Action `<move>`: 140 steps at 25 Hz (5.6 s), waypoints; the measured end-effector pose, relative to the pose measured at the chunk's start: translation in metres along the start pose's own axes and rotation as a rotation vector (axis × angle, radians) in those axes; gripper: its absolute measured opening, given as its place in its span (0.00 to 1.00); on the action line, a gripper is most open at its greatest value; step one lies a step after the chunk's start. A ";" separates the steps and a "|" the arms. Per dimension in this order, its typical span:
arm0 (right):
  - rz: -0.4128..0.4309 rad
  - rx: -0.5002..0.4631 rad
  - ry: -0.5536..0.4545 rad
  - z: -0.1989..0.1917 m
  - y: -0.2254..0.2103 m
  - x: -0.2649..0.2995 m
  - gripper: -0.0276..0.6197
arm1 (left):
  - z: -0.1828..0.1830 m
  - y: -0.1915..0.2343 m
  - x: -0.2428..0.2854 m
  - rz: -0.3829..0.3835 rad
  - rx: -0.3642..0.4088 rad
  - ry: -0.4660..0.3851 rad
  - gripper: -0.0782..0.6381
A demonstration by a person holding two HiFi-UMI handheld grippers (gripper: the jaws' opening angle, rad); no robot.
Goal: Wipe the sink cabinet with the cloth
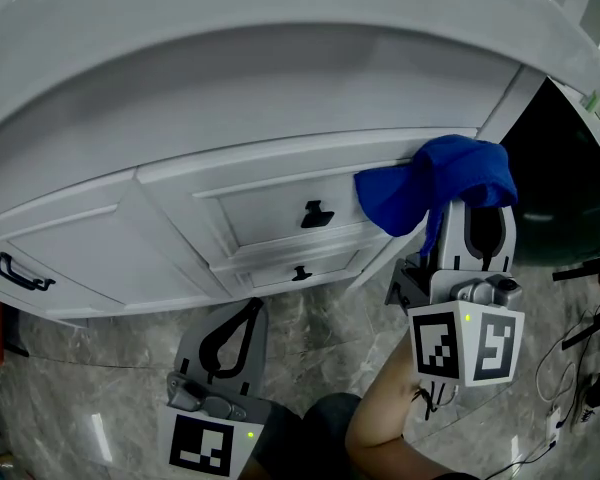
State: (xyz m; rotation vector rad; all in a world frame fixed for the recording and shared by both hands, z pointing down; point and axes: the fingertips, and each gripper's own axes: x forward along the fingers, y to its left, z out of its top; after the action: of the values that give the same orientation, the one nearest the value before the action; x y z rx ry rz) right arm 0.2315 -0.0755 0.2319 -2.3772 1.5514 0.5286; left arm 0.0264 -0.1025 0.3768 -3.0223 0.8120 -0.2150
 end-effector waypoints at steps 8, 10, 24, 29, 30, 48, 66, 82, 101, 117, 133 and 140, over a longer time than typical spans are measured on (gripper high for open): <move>-0.038 -0.009 -0.004 -0.001 -0.012 0.000 0.22 | -0.001 0.001 0.000 0.003 0.006 0.003 0.11; -0.054 -0.014 -0.005 -0.001 -0.016 0.000 0.22 | 0.000 0.000 -0.001 0.004 0.003 0.001 0.11; -0.154 -0.045 0.022 -0.005 -0.032 -0.002 0.22 | 0.009 -0.002 -0.011 0.001 0.017 -0.022 0.11; -0.085 -0.009 0.047 0.002 -0.002 -0.014 0.22 | 0.011 0.004 -0.019 0.015 0.030 -0.020 0.11; -0.037 0.016 0.058 0.003 0.011 -0.017 0.22 | 0.012 0.007 -0.021 0.024 0.030 -0.020 0.11; 0.605 0.224 0.264 -0.029 0.215 -0.038 0.22 | 0.009 0.036 -0.045 0.147 -0.009 -0.026 0.11; 0.586 0.174 0.256 -0.049 0.201 -0.023 0.22 | 0.003 0.028 -0.030 0.128 0.038 0.011 0.11; 0.434 0.213 0.202 -0.042 0.142 -0.016 0.22 | -0.001 0.007 -0.011 0.048 0.101 0.037 0.11; 0.236 0.194 0.158 -0.041 0.069 -0.012 0.22 | -0.004 0.010 -0.013 0.053 0.071 0.038 0.11; 0.144 0.068 0.188 -0.051 0.038 -0.014 0.22 | -0.003 0.002 -0.010 0.040 0.077 0.043 0.11; 0.101 -0.120 0.198 -0.051 0.035 -0.015 0.22 | -0.006 0.001 -0.006 0.028 0.089 0.053 0.11; 0.094 -0.153 0.201 -0.050 0.035 -0.016 0.22 | -0.006 0.001 -0.006 0.028 0.089 0.055 0.11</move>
State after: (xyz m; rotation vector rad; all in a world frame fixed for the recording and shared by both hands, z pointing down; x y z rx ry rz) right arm 0.2019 -0.0961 0.2833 -2.5493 1.7742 0.4538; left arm 0.0197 -0.1000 0.3821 -2.9326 0.8247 -0.3254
